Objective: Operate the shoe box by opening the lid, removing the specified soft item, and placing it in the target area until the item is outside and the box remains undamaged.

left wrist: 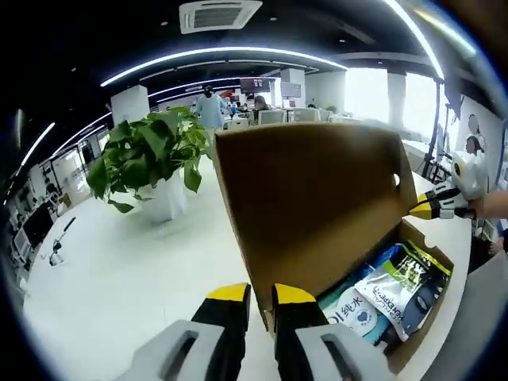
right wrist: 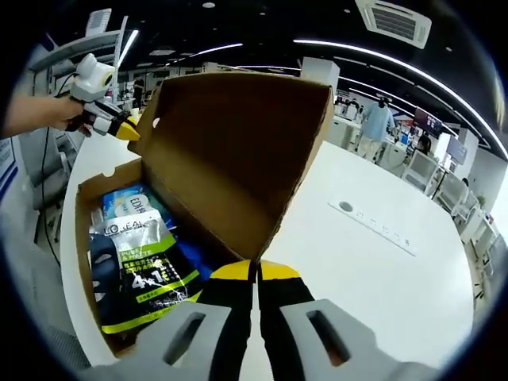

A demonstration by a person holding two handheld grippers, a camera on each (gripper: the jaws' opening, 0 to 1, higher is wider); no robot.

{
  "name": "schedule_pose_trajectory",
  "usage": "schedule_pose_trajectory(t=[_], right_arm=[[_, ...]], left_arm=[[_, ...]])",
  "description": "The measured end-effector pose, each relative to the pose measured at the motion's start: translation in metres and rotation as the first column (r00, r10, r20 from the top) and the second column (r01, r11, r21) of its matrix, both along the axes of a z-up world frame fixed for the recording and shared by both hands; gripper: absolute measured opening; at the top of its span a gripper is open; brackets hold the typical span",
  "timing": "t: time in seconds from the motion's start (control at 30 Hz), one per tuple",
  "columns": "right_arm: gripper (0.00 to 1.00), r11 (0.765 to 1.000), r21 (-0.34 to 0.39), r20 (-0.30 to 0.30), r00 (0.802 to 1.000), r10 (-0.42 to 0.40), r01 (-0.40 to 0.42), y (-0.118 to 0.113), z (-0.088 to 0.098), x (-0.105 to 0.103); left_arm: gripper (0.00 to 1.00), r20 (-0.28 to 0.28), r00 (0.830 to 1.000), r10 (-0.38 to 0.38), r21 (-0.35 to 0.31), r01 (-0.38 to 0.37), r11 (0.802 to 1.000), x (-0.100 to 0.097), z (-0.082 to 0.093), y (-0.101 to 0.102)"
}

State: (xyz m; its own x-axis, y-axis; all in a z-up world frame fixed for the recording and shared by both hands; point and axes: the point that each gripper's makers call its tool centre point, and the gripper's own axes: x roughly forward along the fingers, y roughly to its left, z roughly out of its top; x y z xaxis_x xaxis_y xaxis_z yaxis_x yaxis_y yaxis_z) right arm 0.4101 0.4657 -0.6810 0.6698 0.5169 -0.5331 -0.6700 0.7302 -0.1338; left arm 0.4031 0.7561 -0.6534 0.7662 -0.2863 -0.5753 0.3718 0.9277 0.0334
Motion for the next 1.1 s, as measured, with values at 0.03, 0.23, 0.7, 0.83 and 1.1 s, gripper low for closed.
schedule_pose_trajectory(t=[0.03,0.23,0.7,0.83,1.1], right_arm=[[0.00,1.000,0.001,-0.002,1.000,-0.002,0.002,0.000,0.000,0.000],[0.00,1.000,0.010,-0.016,1.000,-0.015,0.015,0.000,0.001,0.000],[0.00,0.999,-0.003,-0.018,0.999,-0.032,0.032,0.002,0.002,0.005],[0.01,0.999,-0.008,-0.018,0.999,-0.031,0.031,0.003,0.003,0.008],[0.01,1.000,-0.022,-0.014,1.000,-0.021,0.021,0.003,0.002,0.012]], left_arm=[[0.10,-0.004,1.000,0.003,-0.002,-0.003,1.000,-0.002,-0.001,0.000],[0.09,-0.017,0.999,0.029,-0.019,-0.030,0.999,-0.011,-0.012,0.000],[0.02,-0.009,0.998,0.066,-0.018,-0.066,0.998,-0.008,-0.011,0.004],[0.02,-0.011,0.998,0.064,-0.014,-0.064,0.998,-0.003,-0.011,0.005],[0.02,-0.017,0.998,0.062,-0.009,-0.062,0.998,0.002,-0.012,0.005]])
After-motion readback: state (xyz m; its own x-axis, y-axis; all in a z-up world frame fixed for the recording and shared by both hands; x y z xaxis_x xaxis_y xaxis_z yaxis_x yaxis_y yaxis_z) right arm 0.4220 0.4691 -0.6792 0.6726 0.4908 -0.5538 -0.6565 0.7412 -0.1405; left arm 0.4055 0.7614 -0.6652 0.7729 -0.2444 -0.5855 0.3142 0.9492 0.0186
